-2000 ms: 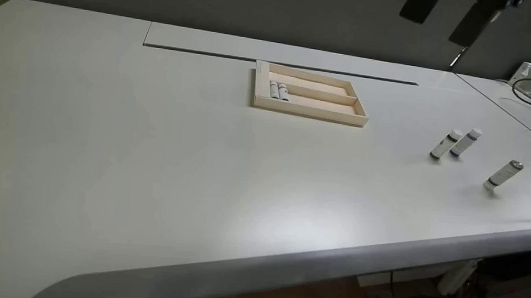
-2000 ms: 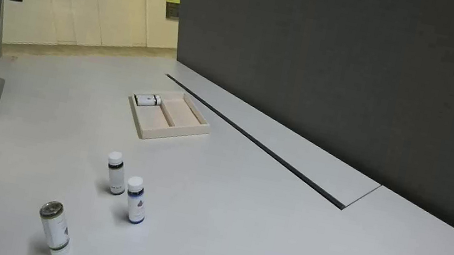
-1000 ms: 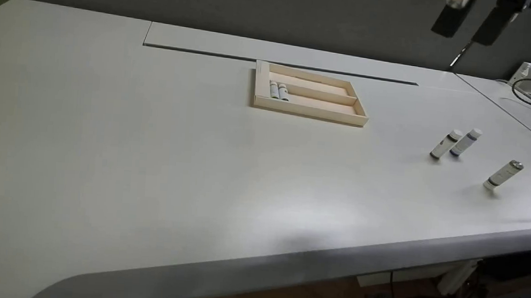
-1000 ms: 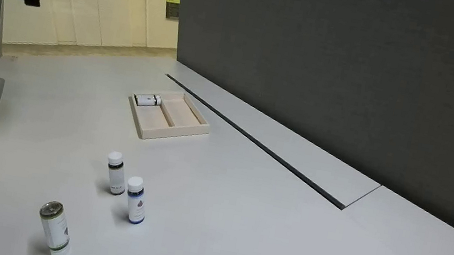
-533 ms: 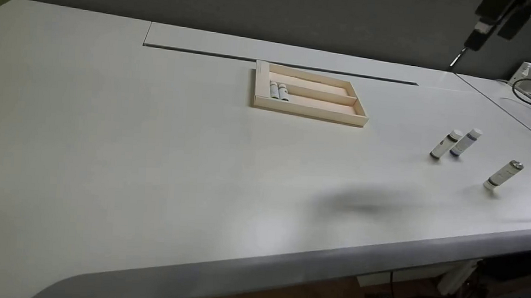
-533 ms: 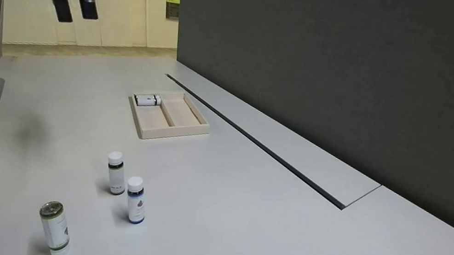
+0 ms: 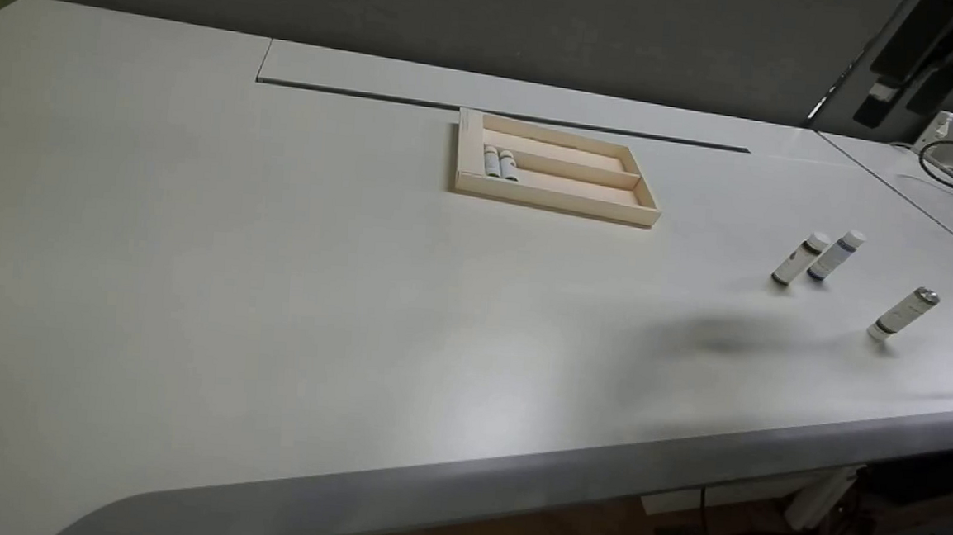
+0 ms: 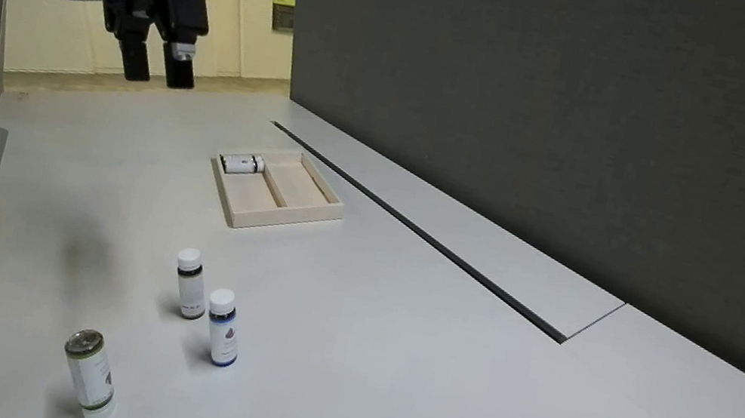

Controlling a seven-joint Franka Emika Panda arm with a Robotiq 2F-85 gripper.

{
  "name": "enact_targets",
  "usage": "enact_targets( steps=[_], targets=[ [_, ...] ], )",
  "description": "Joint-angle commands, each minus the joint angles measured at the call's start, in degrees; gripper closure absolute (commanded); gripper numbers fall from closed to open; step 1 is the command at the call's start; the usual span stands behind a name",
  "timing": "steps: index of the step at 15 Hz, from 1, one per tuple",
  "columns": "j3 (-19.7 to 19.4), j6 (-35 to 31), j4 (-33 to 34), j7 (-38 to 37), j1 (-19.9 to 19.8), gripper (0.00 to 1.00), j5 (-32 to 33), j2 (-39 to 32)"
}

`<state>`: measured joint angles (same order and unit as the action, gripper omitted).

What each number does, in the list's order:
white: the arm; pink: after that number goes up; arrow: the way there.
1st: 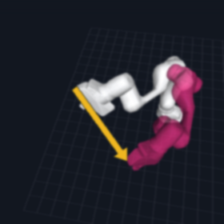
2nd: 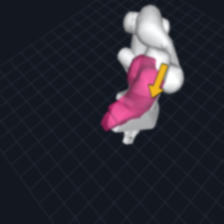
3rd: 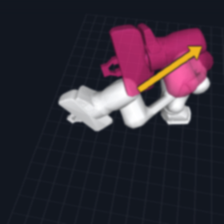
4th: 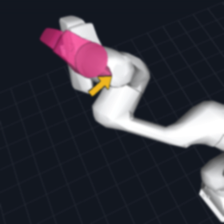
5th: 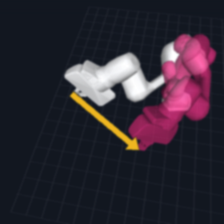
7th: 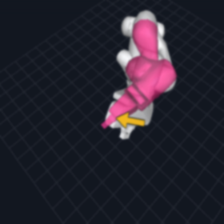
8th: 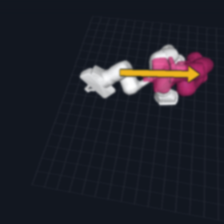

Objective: Put one of the bottles on the table in line with the other bottles on the tray

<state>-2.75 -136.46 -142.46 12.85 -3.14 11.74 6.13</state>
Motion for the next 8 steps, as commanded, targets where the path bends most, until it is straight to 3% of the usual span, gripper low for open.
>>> enact_targets(
  steps=[1,4,8],
  targets=[
    [-0.07,0.21,0.17,0.0,0.26,0.0,-0.1,-0.02],
    [-0.47,-1.93,0.13,2.82,0.35,0.0,-0.8,-0.91],
    [-2.25,-5.6,1.86,7.07,-1.04,0.0,-2.31,-7.97]
  ],
)
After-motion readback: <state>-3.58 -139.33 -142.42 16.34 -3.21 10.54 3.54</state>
